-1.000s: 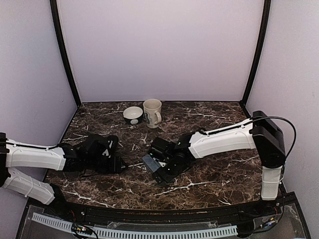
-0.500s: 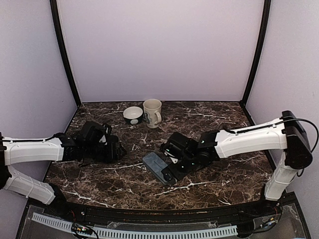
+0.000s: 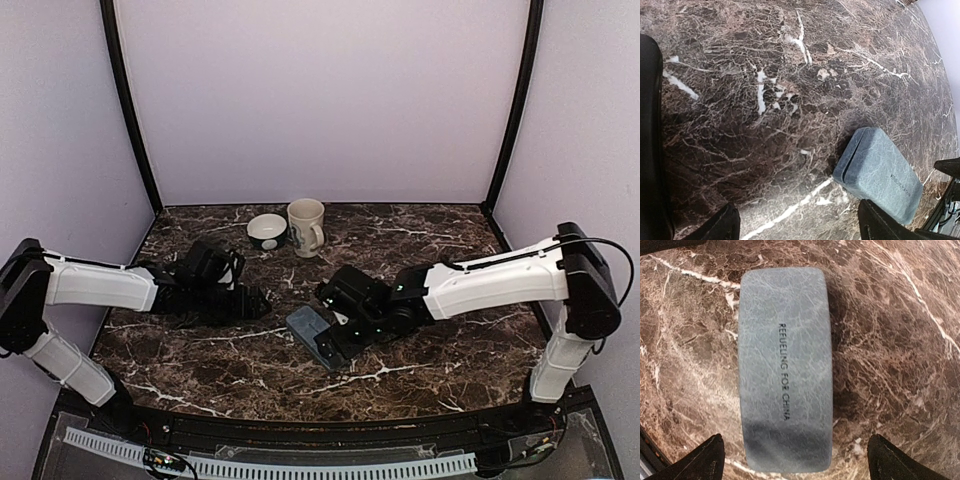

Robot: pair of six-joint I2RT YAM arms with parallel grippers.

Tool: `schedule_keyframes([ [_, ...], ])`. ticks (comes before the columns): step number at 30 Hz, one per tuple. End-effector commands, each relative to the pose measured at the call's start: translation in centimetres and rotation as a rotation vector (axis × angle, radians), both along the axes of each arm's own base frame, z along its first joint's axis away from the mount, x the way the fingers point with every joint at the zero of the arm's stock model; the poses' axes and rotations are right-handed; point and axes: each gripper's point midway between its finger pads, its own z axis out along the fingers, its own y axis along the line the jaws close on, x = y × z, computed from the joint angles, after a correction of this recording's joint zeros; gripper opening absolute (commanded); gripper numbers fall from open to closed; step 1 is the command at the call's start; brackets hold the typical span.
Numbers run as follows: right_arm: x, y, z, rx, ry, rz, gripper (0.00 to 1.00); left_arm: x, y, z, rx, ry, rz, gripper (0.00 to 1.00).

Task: Organize the sunglasses
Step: Move the case with the sunglasses to the center of the board.

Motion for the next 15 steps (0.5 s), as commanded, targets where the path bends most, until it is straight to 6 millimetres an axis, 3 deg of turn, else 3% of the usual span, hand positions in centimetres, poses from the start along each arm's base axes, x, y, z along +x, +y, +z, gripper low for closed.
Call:
schedule_keyframes([
  [1, 1.2, 2.0, 0.0, -0.041, -0.058, 0.016, 1.00, 0.6, -0.9, 1.1, -0.065, -0.031, -0.008, 0.83],
  [11, 2.6, 4.1, -3.0, -0.175, -0.064, 0.072, 1.00, -0.5, -0.8, 1.4, -0.104, -0.034, -0.034, 0.83],
  [15, 2.6, 4.4, -3.6, -0.219, -0.083, 0.085, 0.91, -0.7, -0.4, 1.6, -0.094, -0.047, -0.032, 0.83],
])
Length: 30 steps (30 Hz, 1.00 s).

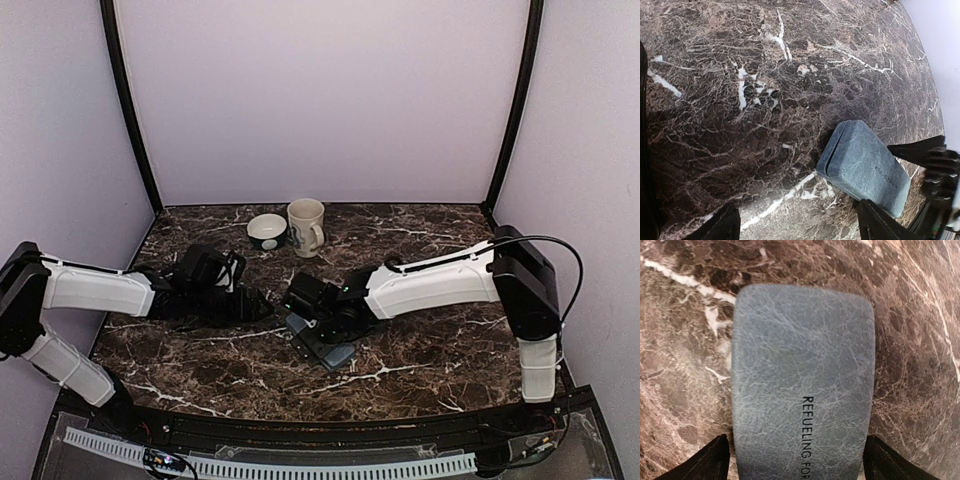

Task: Organize the sunglasses
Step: Move the case with the sunglasses to the center of the board.

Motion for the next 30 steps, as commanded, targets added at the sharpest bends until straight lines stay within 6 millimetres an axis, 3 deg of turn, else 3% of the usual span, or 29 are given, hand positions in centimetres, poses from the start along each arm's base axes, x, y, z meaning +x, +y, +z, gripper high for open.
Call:
schedule_keyframes([
  [1, 0.0, 0.1, 0.0, -0.070, -0.040, 0.027, 0.90, 0.0, 0.3, 1.3, -0.026, -0.041, 0.000, 0.83],
  [10, 0.1, -0.6, -0.9, -0.185, -0.089, 0.040, 0.73, -0.5, -0.1, 0.8, -0.038, -0.020, -0.023, 0.83],
  [14, 0.1, -1.1, -0.7, -0.211, -0.114, 0.070, 0.70, -0.7, 0.2, 0.0, -0.027, -0.003, -0.017, 0.82],
  [16, -0.2, -1.1, -0.7, -0.211, -0.112, 0.099, 0.73, -0.8, 0.3, -0.3, -0.034, -0.001, -0.009, 0.82],
  [22, -0.7, -1.6, -0.7, -0.186, -0.109, 0.165, 0.97, -1.1, 0.0, -1.3, -0.042, 0.018, -0.019, 0.82],
  [30, -1.1, -2.3, 0.2, -0.041, -0.029, 0.107, 1.00, -1.2, -1.7, -1.7, -0.046, 0.017, -0.071, 0.82],
])
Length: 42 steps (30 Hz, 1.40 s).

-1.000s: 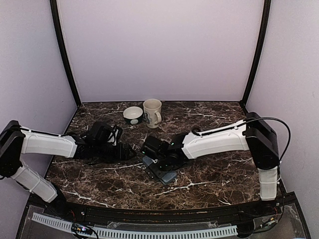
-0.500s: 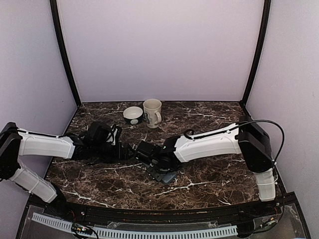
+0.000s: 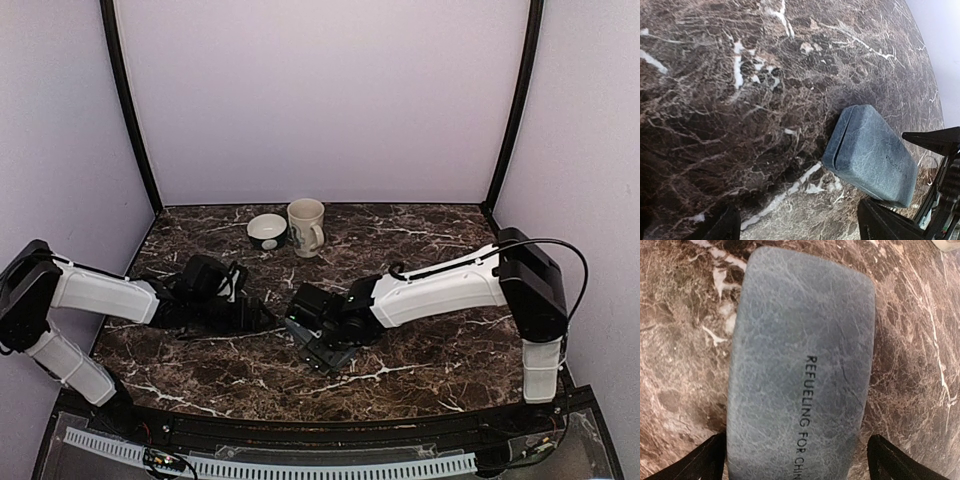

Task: Organize the sunglasses
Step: Move the case with the sunglasses to the center of the board.

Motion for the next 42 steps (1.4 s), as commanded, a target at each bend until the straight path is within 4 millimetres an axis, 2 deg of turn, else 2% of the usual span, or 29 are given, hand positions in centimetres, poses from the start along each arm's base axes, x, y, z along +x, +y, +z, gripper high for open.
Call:
schedule_keyframes([
  [1, -0.8, -0.9, 0.7, 0.091, 0.070, -0.042, 1.00, 0.1, -1.6, 0.5, -0.027, -0.023, -0.046, 0.82],
  [10, -0.8, -4.7, 1.1, 0.151, 0.089, -0.211, 1.00, 1.6, -5.1, 1.1, -0.101, -0.034, -0.126, 0.82],
  [13, -0.8, -6.2, 0.7, 0.138, 0.089, -0.239, 1.00, 1.7, -6.3, 1.0, -0.120, -0.018, -0.154, 0.80],
  [18, 0.9, -8.7, 0.7, 0.113, 0.064, -0.322, 1.00, 1.1, -7.9, 1.0, -0.131, -0.011, -0.195, 0.76],
  [23, 2.0, -10.4, 0.8, 0.113, 0.054, -0.382, 1.00, -0.2, -9.3, 0.7, -0.150, 0.020, -0.237, 0.69],
  [27, 1.6, -10.4, 1.2, 0.150, 0.077, -0.375, 1.00, -1.0, -10.3, 1.0, -0.183, 0.028, -0.279, 0.61],
  [32, 1.1, -10.2, 2.6, 0.234, 0.097, -0.368, 1.00, -0.4, -9.2, 2.0, -0.140, -0.023, -0.235, 0.61],
  [35, 1.4, -10.9, 4.1, 0.272, 0.086, -0.388, 1.00, 0.4, -7.5, 3.1, -0.070, -0.094, -0.184, 0.65],
  [38, 2.3, -12.5, 6.3, 0.309, 0.045, -0.429, 1.00, 1.6, -4.8, 4.1, 0.056, -0.188, -0.111, 0.70],
  [42, 4.3, -15.5, 9.5, 0.368, -0.040, -0.516, 1.00, 3.4, -0.3, 6.4, 0.264, -0.336, -0.004, 0.78],
])
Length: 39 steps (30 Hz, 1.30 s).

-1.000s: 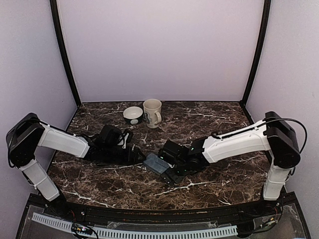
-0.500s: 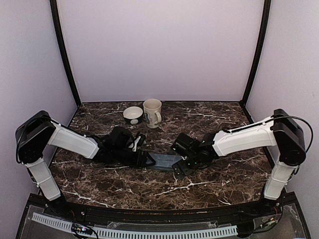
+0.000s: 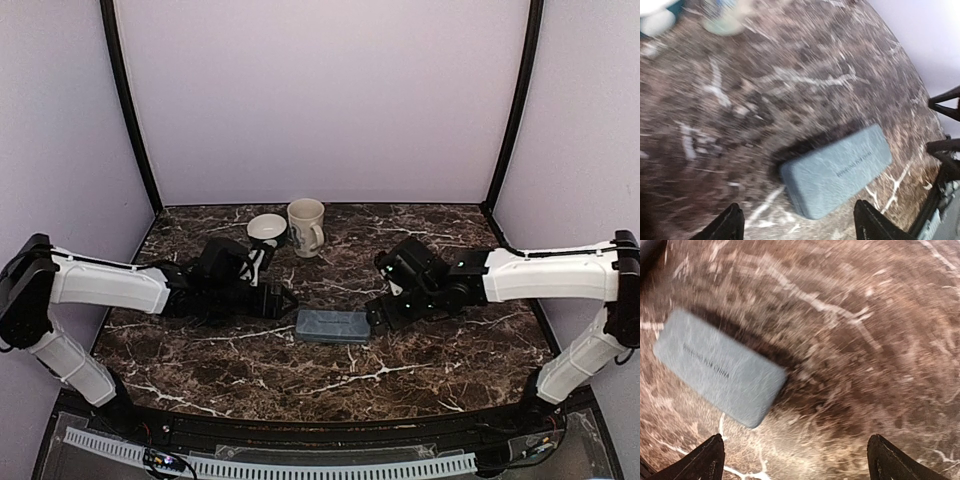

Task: Organize the sunglasses
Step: Move the case with the sunglasses to the center of the board, then reset both arms

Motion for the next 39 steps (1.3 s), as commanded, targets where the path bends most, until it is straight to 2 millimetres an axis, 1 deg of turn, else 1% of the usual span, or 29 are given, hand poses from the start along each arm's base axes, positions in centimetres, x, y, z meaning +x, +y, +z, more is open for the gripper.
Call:
schedule_keyframes([
  [1, 2.3, -3.7, 3.5, 0.053, -0.089, -0.134, 1.00, 2.2, 6.1, 2.4, 0.276, -0.202, 0.156, 0.80],
  [4, 3.9, -6.3, 5.6, 0.104, -0.134, -0.219, 1.00, 2.9, 8.8, 4.0, 0.382, -0.267, 0.198, 0.87],
  [7, 5.4, -9.4, 7.5, 0.135, -0.194, -0.315, 1.00, 3.6, 11.4, 5.5, 0.408, -0.283, 0.254, 0.98],
  [9, 6.0, -11.5, 9.1, 0.143, -0.265, -0.385, 1.00, 4.0, 13.1, 6.5, 0.394, -0.287, 0.298, 0.99],
  [12, 6.7, -13.9, 10.7, 0.156, -0.342, -0.472, 1.00, 4.6, 15.6, 8.2, 0.336, -0.311, 0.370, 0.99],
  [15, 7.1, -15.5, 11.9, 0.157, -0.385, -0.527, 1.00, 4.6, 17.8, 10.2, 0.302, -0.363, 0.479, 0.99],
  [17, 7.3, -16.2, 12.5, 0.141, -0.407, -0.545, 1.00, 4.2, 18.0, 12.1, 0.272, -0.419, 0.472, 0.99],
  [19, 7.4, -16.6, 13.4, 0.126, -0.436, -0.543, 0.99, 3.8, 17.7, 13.5, 0.263, -0.475, 0.426, 0.99],
  [21, 7.5, -16.4, 14.3, 0.131, -0.468, -0.511, 0.99, 3.5, 17.9, 14.5, 0.287, -0.511, 0.401, 0.99],
  [23, 7.4, -16.3, 15.4, 0.154, -0.504, -0.488, 0.99, 3.2, 18.3, 15.2, 0.316, -0.517, 0.394, 0.99],
  [24, 7.2, -16.3, 15.8, 0.165, -0.525, -0.469, 0.99, 3.1, 18.3, 15.9, 0.312, -0.530, 0.389, 0.99],
  [28, 6.4, -16.8, 16.9, 0.196, -0.591, -0.448, 1.00, 2.1, 17.8, 17.6, 0.243, -0.593, 0.347, 0.99],
  [30, 6.0, -17.1, 17.3, 0.197, -0.614, -0.440, 1.00, 1.7, 17.9, 18.1, 0.215, -0.631, 0.352, 0.99],
  [33, 5.5, -17.7, 17.9, 0.184, -0.637, -0.445, 1.00, 1.1, 19.1, 18.7, 0.202, -0.670, 0.403, 0.99],
  [35, 5.4, -18.1, 18.1, 0.176, -0.647, -0.448, 1.00, 0.9, 19.5, 19.1, 0.195, -0.684, 0.421, 0.99],
  [39, 5.3, -17.9, 18.2, 0.186, -0.653, -0.437, 1.00, 1.0, 19.5, 18.9, 0.190, -0.685, 0.430, 0.99],
])
